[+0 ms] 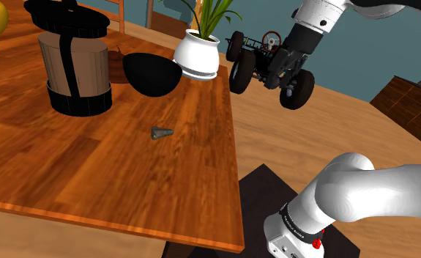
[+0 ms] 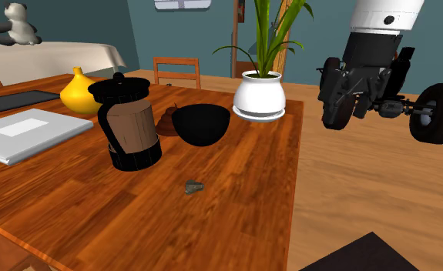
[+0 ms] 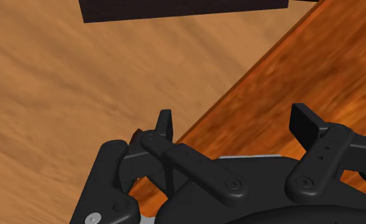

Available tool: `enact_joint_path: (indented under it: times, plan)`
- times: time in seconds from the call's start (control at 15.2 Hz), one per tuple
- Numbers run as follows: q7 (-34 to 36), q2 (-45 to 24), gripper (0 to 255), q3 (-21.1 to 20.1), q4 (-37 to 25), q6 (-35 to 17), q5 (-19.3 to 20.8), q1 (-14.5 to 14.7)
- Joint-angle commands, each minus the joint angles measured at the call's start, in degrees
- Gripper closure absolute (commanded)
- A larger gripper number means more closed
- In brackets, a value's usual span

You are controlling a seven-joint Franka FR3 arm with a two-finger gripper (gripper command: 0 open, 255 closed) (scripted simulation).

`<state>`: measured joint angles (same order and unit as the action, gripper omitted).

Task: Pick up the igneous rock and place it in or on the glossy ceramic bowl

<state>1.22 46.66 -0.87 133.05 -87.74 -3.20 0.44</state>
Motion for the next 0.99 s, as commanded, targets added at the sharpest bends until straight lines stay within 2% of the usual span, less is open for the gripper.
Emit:
enact_joint_path:
  times: [0.0, 0.46, 0.92]
  plan:
    - [0.0, 0.0, 0, 0.0, 0.0, 0.0, 0.0, 0.0]
    - [4.3, -2.7, 0, -6.8, 4.1, -10.3, -5.7, 3.8]
    - [8.3, -8.4, 0, -14.0, 5.1, -21.1, -10.1, 7.2]
